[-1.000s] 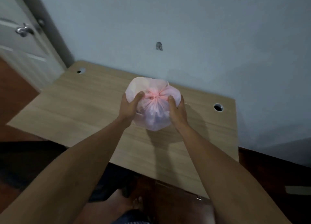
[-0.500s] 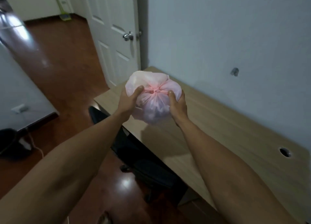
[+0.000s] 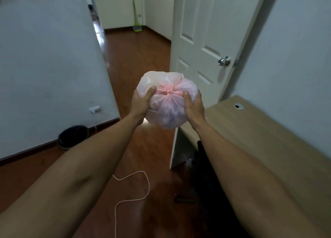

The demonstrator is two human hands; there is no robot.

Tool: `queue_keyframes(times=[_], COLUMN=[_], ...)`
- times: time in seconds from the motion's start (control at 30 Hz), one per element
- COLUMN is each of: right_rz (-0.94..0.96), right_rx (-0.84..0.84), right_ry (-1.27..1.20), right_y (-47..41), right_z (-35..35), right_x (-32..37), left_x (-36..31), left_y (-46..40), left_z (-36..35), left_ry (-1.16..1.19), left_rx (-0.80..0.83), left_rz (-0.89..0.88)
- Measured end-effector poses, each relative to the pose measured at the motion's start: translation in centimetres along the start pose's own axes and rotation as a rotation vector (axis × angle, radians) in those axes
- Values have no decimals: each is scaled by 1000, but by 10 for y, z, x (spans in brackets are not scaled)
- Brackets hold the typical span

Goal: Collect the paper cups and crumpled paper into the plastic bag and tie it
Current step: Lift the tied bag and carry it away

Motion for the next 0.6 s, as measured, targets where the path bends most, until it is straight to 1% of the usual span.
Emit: queue_keyframes(times=[0.13, 0.23, 0.4, 0.53, 0.6], right_rz=[2, 20, -42, -7, -23], right_rx=[75, 151, 292, 474, 501], right_ry=[19, 11, 0, 21, -9], right_y=[-13, -17, -10, 0, 6], right_z=[-87, -150, -264, -356, -405], right_x=[15, 24, 34, 39, 40], left_x=[4, 11, 54, 51, 56], left_y=[-41, -61, -98, -95, -101], left_z=[73, 133, 251, 327, 366], left_ry=[-71, -116, -136, -108, -131], left_rx=[-129, -211, -350, -485, -522], left_rz=[-29, -16, 39, 66, 68])
Point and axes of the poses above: each hand's wrist, its own y-axis away from the middle knuckle, its own z-axis out of the back of the hand, x = y × z, the point moved 1 cm from there along -y, towards the middle knuckle, and after that the axes turned 1 degree about -y, right-handed, at the moved point
